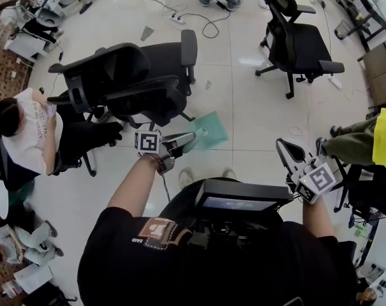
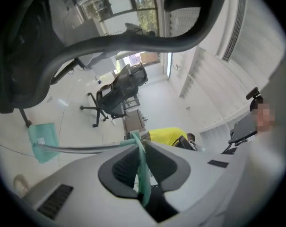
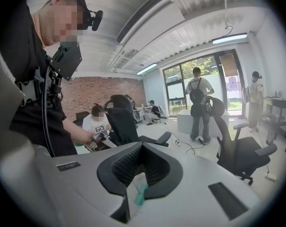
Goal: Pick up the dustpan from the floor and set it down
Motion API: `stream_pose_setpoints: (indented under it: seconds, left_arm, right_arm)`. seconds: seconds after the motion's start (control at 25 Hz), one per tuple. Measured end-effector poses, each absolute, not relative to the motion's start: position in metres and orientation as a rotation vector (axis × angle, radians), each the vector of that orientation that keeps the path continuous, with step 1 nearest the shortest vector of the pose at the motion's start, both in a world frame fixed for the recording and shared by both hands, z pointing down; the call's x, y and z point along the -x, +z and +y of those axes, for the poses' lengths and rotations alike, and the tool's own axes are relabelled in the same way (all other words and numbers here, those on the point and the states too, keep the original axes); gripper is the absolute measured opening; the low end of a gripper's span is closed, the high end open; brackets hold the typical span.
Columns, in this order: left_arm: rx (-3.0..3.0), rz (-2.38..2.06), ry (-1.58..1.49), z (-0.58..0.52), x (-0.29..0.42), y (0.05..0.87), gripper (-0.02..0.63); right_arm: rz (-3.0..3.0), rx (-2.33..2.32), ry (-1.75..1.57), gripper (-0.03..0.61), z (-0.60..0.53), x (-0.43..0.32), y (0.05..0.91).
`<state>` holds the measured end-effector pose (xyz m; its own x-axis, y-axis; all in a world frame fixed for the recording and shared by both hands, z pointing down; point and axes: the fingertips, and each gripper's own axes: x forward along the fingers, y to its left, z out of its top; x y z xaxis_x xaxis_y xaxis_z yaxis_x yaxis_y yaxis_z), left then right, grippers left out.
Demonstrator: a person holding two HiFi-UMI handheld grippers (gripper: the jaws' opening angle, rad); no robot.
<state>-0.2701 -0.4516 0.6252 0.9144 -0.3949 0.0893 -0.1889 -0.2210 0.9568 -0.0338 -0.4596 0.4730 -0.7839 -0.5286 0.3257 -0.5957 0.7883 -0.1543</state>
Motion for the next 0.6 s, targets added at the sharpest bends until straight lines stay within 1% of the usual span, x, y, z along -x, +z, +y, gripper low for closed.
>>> stream_pose_setpoints:
  seconds: [0.12,0.32,0.44,0.6]
  left_arm:
    - [-1.883,-0.492,-0.248,-0.452,0.271,0.573,0.066]
    - [-1.946,-0.468,-0.303,-0.445,0.250,0.505,0.067]
    - [-1.953,-0.458,-0.313,-0.441,0.243,0.483,0.067]
    - [-1.973,-0.464,-0.317,-0.440,0.239,0.473,0.067]
  right_arm:
    - [-2.766,-0.848,0.309,0.009,-0.450,0.031,0.447]
    - [-2.840,-0.839,0.222,0.009,-0.440,0.024,0.406]
    - [-2.866,-0.839,0.189,0.009,-0.437,0.021,0.383]
    - [-2.880,-0.859,0.186,0.009,-0.437,0.009,0.370]
